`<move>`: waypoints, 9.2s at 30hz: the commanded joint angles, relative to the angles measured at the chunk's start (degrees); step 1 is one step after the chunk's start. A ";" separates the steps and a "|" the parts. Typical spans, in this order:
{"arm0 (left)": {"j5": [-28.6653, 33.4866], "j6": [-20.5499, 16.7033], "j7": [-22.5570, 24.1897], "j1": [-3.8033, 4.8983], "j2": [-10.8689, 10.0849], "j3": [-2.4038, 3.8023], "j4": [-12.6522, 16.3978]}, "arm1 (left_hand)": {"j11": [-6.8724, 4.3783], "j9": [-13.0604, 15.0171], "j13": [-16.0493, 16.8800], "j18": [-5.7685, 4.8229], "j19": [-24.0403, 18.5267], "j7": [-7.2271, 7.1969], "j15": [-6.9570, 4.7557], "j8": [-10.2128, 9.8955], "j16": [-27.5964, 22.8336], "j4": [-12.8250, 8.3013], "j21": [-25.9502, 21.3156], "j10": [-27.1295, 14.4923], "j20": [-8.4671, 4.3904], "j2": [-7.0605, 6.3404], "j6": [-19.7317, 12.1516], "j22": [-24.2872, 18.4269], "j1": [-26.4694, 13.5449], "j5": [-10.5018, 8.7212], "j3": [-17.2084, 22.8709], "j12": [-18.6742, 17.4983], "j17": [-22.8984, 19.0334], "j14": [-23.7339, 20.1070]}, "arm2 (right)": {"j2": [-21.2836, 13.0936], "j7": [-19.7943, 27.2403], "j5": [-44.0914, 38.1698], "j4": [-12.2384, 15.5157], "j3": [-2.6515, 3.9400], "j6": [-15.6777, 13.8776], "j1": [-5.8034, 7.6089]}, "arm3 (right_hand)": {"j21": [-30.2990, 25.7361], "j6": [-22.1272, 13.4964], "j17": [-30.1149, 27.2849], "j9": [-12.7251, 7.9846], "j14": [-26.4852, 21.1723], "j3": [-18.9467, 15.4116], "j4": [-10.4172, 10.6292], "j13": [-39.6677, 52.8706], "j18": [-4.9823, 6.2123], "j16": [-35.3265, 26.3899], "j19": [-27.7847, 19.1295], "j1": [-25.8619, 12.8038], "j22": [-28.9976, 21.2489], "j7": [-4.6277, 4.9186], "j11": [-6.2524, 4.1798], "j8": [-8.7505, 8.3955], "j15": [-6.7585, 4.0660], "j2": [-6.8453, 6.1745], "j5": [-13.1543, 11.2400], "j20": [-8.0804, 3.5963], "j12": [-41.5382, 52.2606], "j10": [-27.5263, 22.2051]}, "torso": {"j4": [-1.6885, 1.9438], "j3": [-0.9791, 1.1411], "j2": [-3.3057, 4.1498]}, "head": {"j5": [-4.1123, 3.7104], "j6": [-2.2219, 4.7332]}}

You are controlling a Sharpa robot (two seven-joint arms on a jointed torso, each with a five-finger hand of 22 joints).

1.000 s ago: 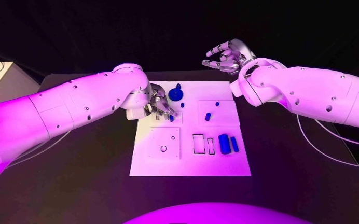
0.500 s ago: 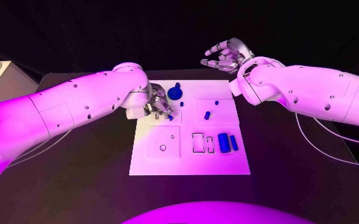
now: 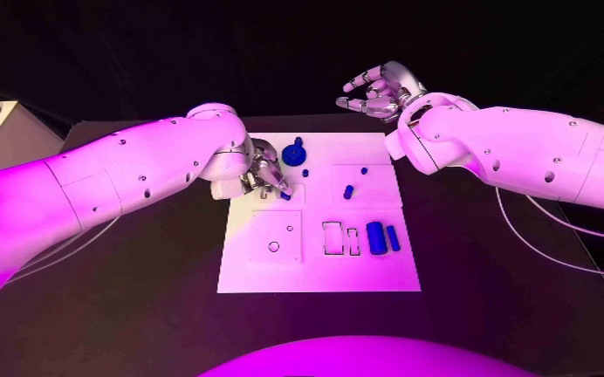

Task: Assemble the parts on the task board

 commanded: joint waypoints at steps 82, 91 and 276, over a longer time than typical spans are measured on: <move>-9.29 -7.47 2.74 -1.42 -3.85 0.00 5.06 | -1.58 6.21 4.31 -1.01 1.96 -1.44 -1.42 1.91 2.42 -13.91 1.98 6.00 -0.96 -2.92 4.05 3.35 -7.08 19.68 13.35 3.15 14.08 5.45 | -0.74 -0.01 -0.49 -0.44 -0.12 1.93 -0.36 | -0.45 -0.51 10.30 -0.10 4.75 0.31 -0.05 9.35 0.43 -0.27 4.58 -0.50 12.84 0.03 -0.07 0.19 -0.41 -0.04 0.42 -0.17 -0.36 -0.18 | -0.05 0.06 0.13 | 0.67 -0.93; -9.32 -6.91 2.62 -1.43 -3.97 -0.01 5.22 | -1.60 6.20 4.30 -1.03 2.02 -1.46 -1.44 1.87 2.44 -13.92 2.02 6.05 -0.98 -2.90 4.13 3.43 -7.10 19.84 13.39 3.13 14.12 5.47 | -0.70 0.01 -0.49 -0.51 -0.12 2.00 -0.39 | -0.53 -0.75 10.18 -0.12 4.72 0.41 -0.06 9.30 0.44 -0.34 4.55 -0.70 12.80 0.06 -0.03 0.28 -0.38 -0.14 0.41 -0.14 -0.38 -0.22 | -0.03 0.05 0.17 | 0.64 -1.07; -7.84 -3.66 5.96 -0.18 0.79 5.01 -14.08 | 0.86 1.81 -6.21 -0.64 1.09 0.80 0.84 -5.87 0.92 6.29 -0.06 -3.09 0.86 -2.87 1.64 1.94 -4.80 10.34 -20.25 -2.94 11.58 4.34 | -0.97 0.70 -0.21 -1.04 -0.14 2.59 -0.64 | -1.23 -1.35 9.50 -0.17 4.54 0.57 -0.01 8.82 0.61 -0.67 4.26 -1.42 12.33 0.15 0.04 0.52 -0.32 -0.22 -0.08 -0.09 -0.85 -0.71 | -0.22 -0.17 1.13 | 1.18 1.16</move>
